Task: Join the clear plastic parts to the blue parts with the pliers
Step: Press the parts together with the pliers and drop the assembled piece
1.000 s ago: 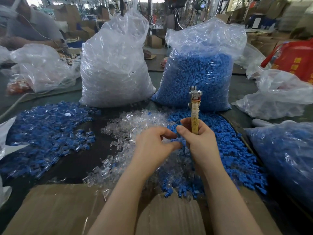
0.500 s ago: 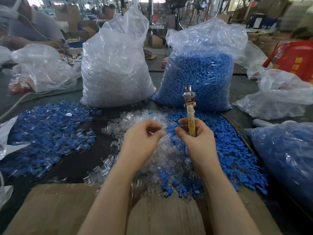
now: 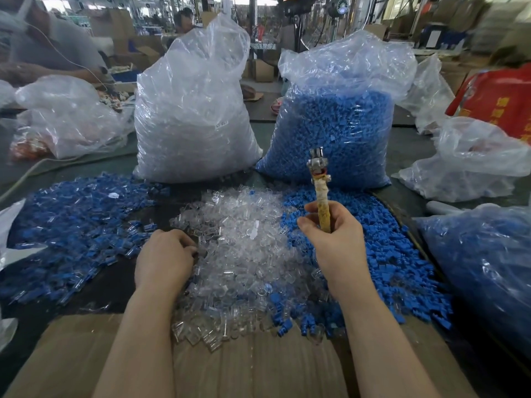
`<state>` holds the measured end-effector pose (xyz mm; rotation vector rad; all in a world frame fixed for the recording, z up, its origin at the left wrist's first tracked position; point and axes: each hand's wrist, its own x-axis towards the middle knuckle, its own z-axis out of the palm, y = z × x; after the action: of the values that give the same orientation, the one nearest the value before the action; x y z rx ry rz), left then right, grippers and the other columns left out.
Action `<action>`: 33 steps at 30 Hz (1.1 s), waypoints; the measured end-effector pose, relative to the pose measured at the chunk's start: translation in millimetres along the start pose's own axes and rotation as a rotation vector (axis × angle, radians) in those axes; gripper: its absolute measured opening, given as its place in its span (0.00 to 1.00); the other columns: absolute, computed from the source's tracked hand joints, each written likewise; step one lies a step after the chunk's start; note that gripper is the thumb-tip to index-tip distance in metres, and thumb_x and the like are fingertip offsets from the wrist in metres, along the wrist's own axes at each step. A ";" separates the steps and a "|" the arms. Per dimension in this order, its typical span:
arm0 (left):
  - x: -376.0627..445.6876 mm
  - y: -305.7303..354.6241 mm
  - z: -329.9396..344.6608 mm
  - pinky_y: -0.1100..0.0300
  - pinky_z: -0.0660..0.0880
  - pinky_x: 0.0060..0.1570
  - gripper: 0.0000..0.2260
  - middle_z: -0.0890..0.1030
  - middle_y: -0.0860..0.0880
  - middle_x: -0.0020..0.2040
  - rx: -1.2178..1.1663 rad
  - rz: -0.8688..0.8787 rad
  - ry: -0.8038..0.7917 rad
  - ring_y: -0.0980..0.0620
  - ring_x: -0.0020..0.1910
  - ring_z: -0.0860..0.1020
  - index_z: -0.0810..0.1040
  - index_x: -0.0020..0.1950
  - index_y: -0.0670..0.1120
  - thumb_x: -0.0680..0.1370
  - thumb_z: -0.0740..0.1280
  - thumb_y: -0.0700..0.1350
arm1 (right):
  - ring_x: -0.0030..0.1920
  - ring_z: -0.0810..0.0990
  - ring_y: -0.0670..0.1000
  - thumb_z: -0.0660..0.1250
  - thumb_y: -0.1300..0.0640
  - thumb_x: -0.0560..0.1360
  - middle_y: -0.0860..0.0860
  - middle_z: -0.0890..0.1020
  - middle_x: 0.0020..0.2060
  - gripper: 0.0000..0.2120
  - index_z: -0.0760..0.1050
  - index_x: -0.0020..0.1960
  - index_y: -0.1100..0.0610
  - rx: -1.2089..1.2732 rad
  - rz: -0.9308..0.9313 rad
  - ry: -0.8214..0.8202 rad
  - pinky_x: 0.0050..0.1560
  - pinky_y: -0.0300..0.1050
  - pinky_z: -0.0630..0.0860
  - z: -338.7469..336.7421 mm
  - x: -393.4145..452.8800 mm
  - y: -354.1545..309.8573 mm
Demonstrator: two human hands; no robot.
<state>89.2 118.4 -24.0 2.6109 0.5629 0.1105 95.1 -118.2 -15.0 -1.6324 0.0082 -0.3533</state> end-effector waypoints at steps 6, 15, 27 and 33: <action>-8.1 15.8 -4.5 0.54 0.73 0.44 0.03 0.81 0.52 0.43 -0.200 0.066 0.171 0.50 0.43 0.77 0.81 0.45 0.52 0.78 0.69 0.48 | 0.35 0.78 0.40 0.74 0.59 0.74 0.43 0.82 0.36 0.08 0.78 0.44 0.47 0.007 -0.001 0.005 0.37 0.27 0.74 0.8 -1.3 -1.0; -42.5 81.0 8.3 0.63 0.77 0.40 0.03 0.82 0.57 0.36 -0.474 0.429 0.216 0.61 0.37 0.79 0.85 0.45 0.51 0.76 0.71 0.45 | 0.30 0.72 0.43 0.72 0.62 0.75 0.44 0.79 0.33 0.07 0.80 0.46 0.50 0.283 0.098 -0.144 0.31 0.37 0.70 -2.0 -4.5 -9.5; -50.5 93.1 8.8 0.63 0.77 0.39 0.02 0.86 0.48 0.39 -1.180 0.163 -0.296 0.54 0.38 0.84 0.84 0.45 0.46 0.76 0.71 0.42 | 0.28 0.72 0.48 0.70 0.62 0.75 0.46 0.77 0.30 0.05 0.78 0.50 0.55 0.399 0.114 -0.210 0.28 0.44 0.69 -4.3 -5.3 -11.7; -51.5 94.3 9.6 0.65 0.78 0.37 0.08 0.86 0.48 0.38 -1.286 0.067 -0.371 0.54 0.38 0.84 0.82 0.49 0.44 0.73 0.73 0.35 | 0.28 0.72 0.47 0.71 0.64 0.75 0.47 0.78 0.32 0.07 0.78 0.47 0.53 0.338 0.074 -0.134 0.29 0.39 0.71 -1.1 -3.9 -8.9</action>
<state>78.8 17.1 11.5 1.3377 0.1451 -0.0056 89.3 -117.6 -7.1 -1.3137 -0.0881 -0.1756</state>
